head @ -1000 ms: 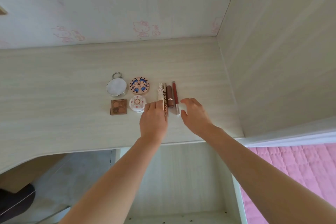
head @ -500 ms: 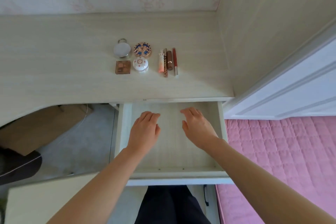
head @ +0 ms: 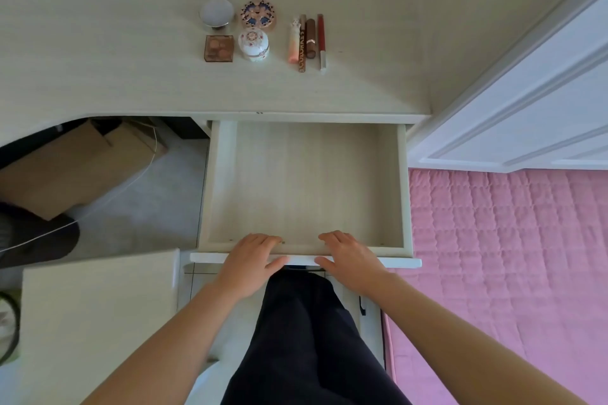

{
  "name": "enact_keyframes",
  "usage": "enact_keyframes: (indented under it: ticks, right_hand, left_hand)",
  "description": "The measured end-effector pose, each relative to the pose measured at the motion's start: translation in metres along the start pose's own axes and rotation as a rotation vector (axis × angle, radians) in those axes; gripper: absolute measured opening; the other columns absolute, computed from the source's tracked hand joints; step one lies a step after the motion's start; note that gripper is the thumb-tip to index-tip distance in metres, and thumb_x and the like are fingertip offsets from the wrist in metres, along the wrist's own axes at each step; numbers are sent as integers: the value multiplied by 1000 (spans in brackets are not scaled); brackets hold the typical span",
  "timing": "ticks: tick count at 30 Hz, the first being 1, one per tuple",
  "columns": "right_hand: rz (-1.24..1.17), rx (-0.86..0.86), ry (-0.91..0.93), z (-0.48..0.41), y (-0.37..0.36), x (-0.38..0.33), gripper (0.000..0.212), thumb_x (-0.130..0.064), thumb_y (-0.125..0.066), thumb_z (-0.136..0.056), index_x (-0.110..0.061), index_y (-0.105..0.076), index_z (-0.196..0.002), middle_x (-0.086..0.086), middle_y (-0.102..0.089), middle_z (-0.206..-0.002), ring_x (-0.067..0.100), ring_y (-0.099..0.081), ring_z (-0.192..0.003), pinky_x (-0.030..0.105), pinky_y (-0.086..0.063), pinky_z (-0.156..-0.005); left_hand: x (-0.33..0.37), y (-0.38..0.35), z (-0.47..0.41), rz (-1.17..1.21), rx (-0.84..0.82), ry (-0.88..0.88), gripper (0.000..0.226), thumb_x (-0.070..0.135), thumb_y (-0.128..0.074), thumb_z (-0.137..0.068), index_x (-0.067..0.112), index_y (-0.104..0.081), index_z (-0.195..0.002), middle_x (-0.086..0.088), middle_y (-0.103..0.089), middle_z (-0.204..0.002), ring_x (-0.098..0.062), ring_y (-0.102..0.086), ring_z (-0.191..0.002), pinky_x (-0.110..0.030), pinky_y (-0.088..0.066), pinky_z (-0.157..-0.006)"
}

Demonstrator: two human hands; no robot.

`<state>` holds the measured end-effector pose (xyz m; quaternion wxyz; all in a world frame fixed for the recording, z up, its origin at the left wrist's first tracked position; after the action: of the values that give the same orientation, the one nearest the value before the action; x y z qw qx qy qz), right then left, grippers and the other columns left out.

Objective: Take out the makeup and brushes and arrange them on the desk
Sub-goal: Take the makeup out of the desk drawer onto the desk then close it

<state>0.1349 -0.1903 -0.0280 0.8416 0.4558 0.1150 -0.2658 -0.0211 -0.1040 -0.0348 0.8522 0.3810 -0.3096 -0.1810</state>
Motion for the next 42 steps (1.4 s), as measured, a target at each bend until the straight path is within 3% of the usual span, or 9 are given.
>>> enact_keyframes:
  ticks: [3,8,12,16,19,26,35,42]
  right_hand:
    - [83,10,18,2,-9,2,56,-49,-45,-94,-17,-38,-140,1,-48,-138,23,-47,-124,32,-33,-106]
    - [179,5,87,-1,-13,1,52,-38,-54,-93,-18,-38,-138,3,-49,-134,24,-49,-120,33,-35,-105]
    - [213,18,115,-1,-10,2,43,-28,-55,-93,-18,-43,-133,3,-54,-126,24,-55,-107,33,-44,-94]
    - [258,22,125,0,-10,0,40,-26,-53,-94,-17,-42,-131,3,-56,-121,25,-55,-102,36,-47,-88]
    - [273,26,130,-3,-7,1,40,-26,-52,-95,-16,-41,-132,2,-56,-121,25,-55,-103,37,-47,-88]
    - [314,51,97,-23,12,5,48,-14,-60,-88,-17,-41,-132,1,-59,-117,25,-57,-98,36,-48,-85]
    - [309,84,66,-54,40,11,48,-13,-57,-90,-18,-40,-134,0,-59,-120,24,-57,-103,35,-46,-89]
    - [313,133,47,-74,59,19,49,-11,-60,-87,-19,-43,-132,-2,-60,-120,23,-57,-105,34,-45,-89]
  left_hand:
    - [0,-8,1,-49,-9,-34,57,56,-48,-91,27,-42,-140,9,-49,-139,-10,-41,-130,-30,-13,-118]
    - [0,-9,-1,-119,35,-62,52,39,-55,-93,26,-40,-141,9,-49,-140,-10,-42,-130,-28,-13,-117]
    - [0,-11,1,-162,92,-67,49,35,-61,-90,24,-49,-135,6,-57,-129,-16,-50,-121,-33,-24,-114]
    - [0,-10,2,-232,142,-69,51,32,-81,-71,21,-64,-118,5,-69,-106,-19,-65,-98,-38,-44,-99]
    - [3,-2,1,-250,178,-87,53,32,-88,-62,20,-68,-110,5,-71,-98,-18,-67,-89,-38,-52,-90]
    - [5,23,-19,-245,200,-106,49,28,-85,-68,17,-67,-112,3,-71,-100,-21,-67,-91,-36,-51,-89]
    - [-1,45,-56,-201,197,-76,46,30,-66,-87,18,-56,-130,2,-64,-122,-23,-57,-113,-35,-37,-104]
    - [-1,62,-80,-177,194,-79,46,31,-64,-88,17,-55,-131,1,-63,-124,-23,-56,-115,-35,-37,-103]
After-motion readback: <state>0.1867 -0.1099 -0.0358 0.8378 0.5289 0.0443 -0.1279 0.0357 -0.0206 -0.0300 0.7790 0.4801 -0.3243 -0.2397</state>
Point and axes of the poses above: each hand's wrist, its own z-axis away from the middle knuckle, its own y-axis out of the back of the hand, x = y × z, the point moved 7 cm from there along -z, towards the middle knuckle
